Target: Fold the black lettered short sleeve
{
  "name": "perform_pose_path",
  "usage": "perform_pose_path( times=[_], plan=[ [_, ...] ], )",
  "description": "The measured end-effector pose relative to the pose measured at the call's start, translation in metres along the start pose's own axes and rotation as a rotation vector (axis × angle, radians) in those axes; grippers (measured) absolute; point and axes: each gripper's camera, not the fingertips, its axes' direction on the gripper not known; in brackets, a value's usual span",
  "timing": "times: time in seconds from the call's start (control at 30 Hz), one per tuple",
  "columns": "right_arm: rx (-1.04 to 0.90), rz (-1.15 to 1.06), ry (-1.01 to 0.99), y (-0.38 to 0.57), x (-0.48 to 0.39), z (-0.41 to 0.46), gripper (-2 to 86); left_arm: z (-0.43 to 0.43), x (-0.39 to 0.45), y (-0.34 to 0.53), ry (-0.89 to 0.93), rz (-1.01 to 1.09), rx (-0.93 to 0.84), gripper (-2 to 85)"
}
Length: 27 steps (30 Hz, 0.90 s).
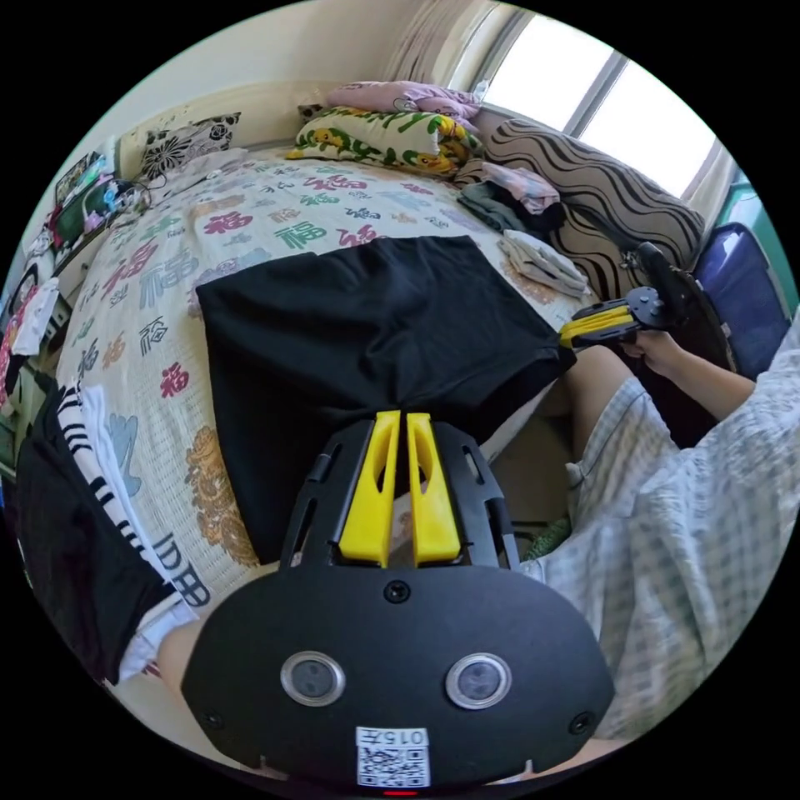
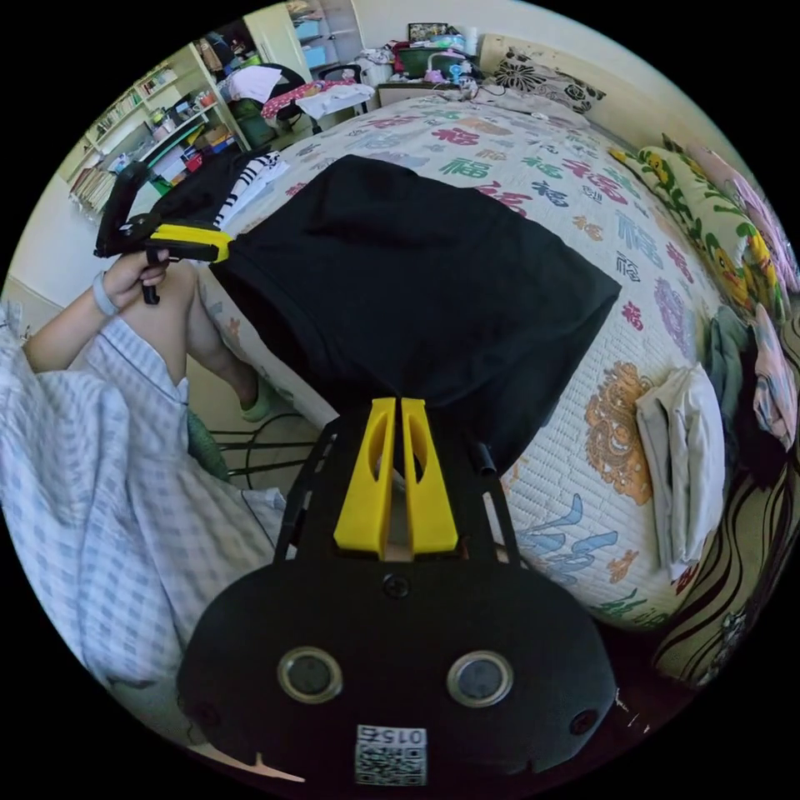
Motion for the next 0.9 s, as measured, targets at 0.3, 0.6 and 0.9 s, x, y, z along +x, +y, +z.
perform_pose_path(
  times=[0.3,0.6,0.9],
  plan=[
    [-0.074,-0.068,0.089,0.045,-0.019,0.021,-0.6,0.002,0.013,0.044,-0.072,-0.077,-0.021,-0.2],
    [-0.084,0.084,0.118,0.075,0.003,0.013,-1.0,-0.004,-0.011,0.07,-0.055,-0.22,-0.143,0.1],
    [-0.211,0.124,-0.016,0.064,0.043,0.066,-1.0,0.028,-0.043,0.065,0.042,-0.261,-0.092,0.3]
  ],
)
